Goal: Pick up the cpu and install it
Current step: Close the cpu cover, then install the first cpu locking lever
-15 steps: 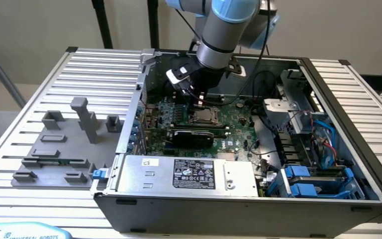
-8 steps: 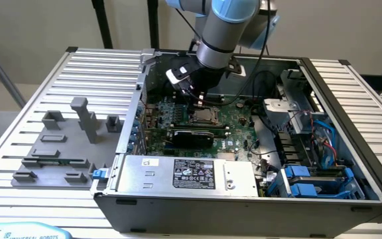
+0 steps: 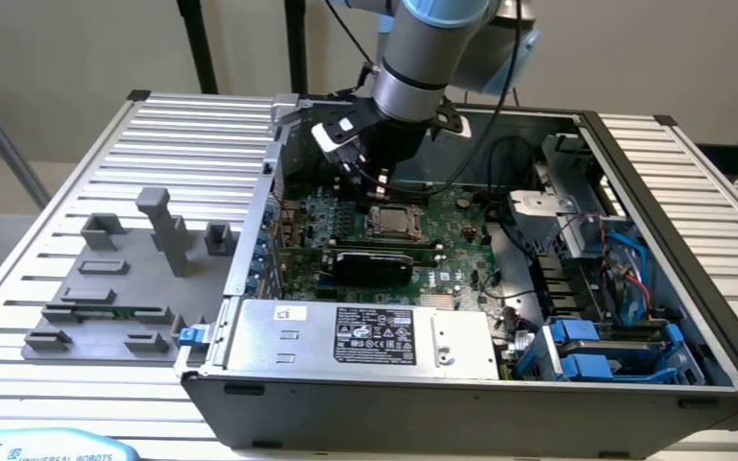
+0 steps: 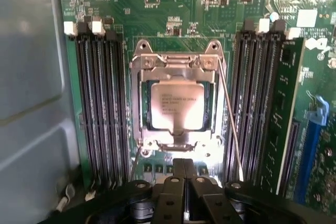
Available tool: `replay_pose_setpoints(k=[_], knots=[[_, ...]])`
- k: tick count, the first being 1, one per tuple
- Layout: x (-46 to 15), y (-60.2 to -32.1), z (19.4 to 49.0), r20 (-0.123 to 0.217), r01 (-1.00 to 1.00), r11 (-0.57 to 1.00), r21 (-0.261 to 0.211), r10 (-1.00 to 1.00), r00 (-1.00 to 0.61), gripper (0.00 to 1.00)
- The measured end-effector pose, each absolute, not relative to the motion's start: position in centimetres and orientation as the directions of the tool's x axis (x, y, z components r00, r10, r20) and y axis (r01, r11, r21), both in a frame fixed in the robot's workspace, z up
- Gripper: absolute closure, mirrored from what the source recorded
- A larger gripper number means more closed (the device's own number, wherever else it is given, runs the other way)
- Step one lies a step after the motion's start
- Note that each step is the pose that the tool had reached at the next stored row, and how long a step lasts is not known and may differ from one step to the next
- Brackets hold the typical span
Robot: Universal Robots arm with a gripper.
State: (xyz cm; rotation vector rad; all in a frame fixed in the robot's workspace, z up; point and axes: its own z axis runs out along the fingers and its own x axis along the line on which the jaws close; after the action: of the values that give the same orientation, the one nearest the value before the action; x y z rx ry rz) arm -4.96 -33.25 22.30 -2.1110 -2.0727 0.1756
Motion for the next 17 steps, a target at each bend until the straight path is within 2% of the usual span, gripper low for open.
replay_pose_setpoints(k=[7,17], knots=[[-7.1,-33.2,24.0,0.048,0.978,-0.012,-0.21,0.999,0.022,0.89],[-8.4,-33.2,23.9,0.068,0.974,-0.079,-0.211,0.993,0.096,0.89]])
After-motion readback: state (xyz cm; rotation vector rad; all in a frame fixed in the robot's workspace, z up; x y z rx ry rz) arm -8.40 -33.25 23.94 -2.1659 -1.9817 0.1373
